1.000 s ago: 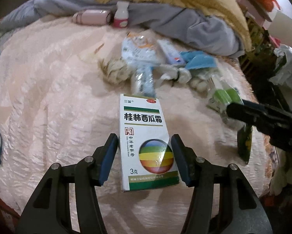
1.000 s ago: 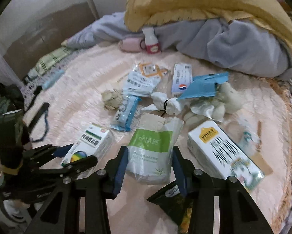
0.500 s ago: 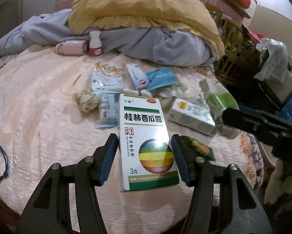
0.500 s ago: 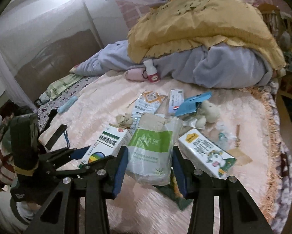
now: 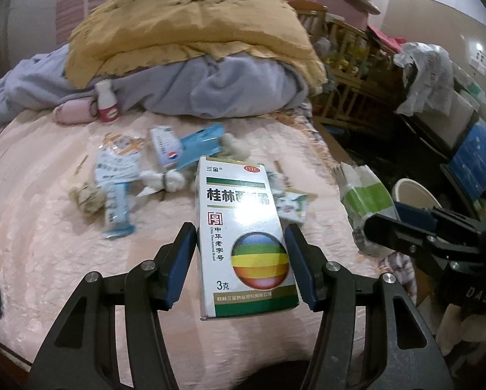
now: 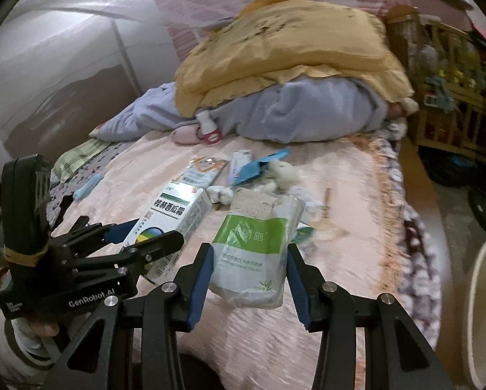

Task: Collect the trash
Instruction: 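Carry the medicine box and white-green packet over the white bucket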

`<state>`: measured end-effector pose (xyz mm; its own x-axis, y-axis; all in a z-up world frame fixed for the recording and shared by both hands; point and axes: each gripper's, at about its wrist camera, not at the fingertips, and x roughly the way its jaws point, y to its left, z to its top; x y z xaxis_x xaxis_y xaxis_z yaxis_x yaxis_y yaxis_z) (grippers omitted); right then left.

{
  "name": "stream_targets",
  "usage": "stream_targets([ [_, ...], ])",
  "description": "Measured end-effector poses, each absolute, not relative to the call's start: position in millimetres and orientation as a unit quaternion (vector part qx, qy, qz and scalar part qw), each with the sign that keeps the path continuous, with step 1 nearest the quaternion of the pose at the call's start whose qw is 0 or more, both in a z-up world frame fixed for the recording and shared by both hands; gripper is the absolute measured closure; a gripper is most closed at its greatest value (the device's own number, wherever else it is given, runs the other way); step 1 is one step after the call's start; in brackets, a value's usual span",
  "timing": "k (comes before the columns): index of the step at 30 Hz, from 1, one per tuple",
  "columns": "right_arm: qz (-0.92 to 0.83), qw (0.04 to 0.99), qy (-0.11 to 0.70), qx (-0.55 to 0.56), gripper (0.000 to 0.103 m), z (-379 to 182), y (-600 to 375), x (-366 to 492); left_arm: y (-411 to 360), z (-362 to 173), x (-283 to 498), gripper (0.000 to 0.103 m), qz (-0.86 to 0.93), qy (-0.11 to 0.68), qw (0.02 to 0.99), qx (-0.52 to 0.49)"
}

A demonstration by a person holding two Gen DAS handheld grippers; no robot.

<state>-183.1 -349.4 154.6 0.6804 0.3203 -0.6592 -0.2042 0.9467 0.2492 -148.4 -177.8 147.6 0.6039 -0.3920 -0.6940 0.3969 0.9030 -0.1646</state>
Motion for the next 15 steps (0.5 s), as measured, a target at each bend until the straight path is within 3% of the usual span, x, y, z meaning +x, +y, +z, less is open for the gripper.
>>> stream_targets([
  [15, 0.037, 0.929, 0.356, 0.097, 0.060, 163, -448, -234, -277, 168, -156, 0.048, -0.292, 0.368, 0.881, 0.053],
])
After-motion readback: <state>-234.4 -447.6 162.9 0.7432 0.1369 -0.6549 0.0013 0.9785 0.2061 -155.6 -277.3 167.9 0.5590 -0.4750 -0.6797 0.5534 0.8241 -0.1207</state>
